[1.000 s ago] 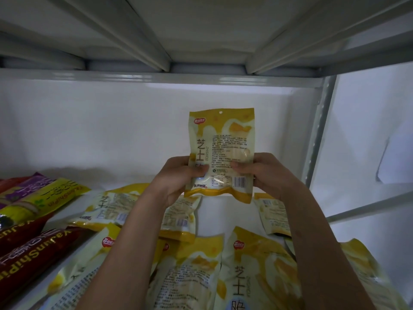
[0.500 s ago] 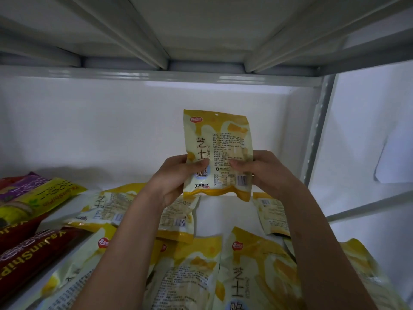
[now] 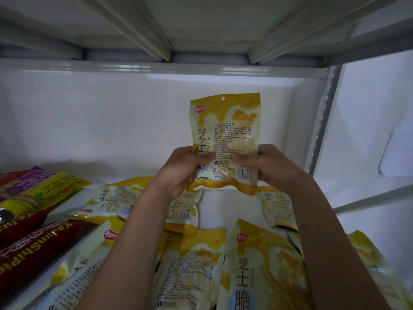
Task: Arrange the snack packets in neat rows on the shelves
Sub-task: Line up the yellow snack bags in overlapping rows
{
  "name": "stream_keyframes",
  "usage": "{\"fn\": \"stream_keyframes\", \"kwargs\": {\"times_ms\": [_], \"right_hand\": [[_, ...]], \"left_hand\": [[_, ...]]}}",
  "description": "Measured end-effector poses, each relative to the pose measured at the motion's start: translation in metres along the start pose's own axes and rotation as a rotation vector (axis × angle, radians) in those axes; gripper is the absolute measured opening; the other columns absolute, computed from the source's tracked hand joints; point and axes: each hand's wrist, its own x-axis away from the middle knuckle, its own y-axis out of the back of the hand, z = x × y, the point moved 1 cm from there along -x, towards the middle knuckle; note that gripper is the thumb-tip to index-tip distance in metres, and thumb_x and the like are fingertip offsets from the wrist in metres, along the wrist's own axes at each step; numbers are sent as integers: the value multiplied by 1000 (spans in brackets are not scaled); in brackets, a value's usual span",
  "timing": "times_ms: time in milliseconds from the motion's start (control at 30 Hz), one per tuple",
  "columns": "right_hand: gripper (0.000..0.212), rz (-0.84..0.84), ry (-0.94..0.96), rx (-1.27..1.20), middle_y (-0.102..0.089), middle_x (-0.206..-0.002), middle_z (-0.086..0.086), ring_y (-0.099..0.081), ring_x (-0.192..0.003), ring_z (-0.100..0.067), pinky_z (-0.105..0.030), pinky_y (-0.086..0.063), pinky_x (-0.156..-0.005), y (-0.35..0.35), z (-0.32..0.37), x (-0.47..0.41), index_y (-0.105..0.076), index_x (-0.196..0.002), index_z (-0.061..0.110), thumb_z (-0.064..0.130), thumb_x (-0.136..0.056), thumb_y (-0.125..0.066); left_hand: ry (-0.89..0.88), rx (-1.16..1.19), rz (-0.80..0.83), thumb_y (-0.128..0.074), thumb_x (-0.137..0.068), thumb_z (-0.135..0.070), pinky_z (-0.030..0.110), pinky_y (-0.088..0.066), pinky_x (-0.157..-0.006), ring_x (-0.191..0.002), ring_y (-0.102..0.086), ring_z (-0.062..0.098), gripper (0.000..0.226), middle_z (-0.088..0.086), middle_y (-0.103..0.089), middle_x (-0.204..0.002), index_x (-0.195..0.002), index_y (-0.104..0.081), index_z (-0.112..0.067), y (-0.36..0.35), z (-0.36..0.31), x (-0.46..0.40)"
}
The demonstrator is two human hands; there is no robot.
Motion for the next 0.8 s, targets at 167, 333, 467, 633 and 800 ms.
{"fn": "stream_keyframes", "kwargs": {"times_ms": [167,333,467,633,800], "right_hand": [[30,-40,2,64,-80,-110,-5,-77,-102,-26,-55,-59,-96,2,1,2,-75,-117,10,13,-88,-80],[31,9,21,115,-79,-114,-2,-76,-106,-24,-52,-58,-99,0,1,5,-74,-121,14,20,-91,-78],[37,64,62,123,-78,-117,-3,-75,-108,-24,-49,-58,-97,3,2,9,-73,-124,14,20,-88,-79],[39,45,90,149,-80,-110,-2,-77,-103,-22,-41,-62,-90,6,3,11,-77,-116,13,19,-78,-85],[43,72,92,165,-81,-108,-1,-78,-100,-19,-35,-62,-86,5,4,13,-76,-115,14,25,-75,-86]], "left_hand": [[14,49,44,-72,-96,-17,51,-52,-109,-117,-72,32,38,13,-75,-126,-132,-67,-3,0,1,-1],[-33,60,-65,-71,-97,-13,53,-55,-105,-111,-75,32,31,15,-77,-119,-126,-70,0,1,3,-2],[-42,87,-49,-71,-97,-12,52,-53,-108,-114,-73,32,33,15,-76,-122,-127,-69,1,1,4,-1],[-8,110,31,-76,-94,-18,57,-49,-110,-122,-68,39,46,19,-71,-131,-135,-65,-2,-2,2,-1],[-37,84,28,-70,-98,-13,57,-51,-108,-119,-70,39,38,19,-72,-129,-133,-66,1,0,4,0]]}}
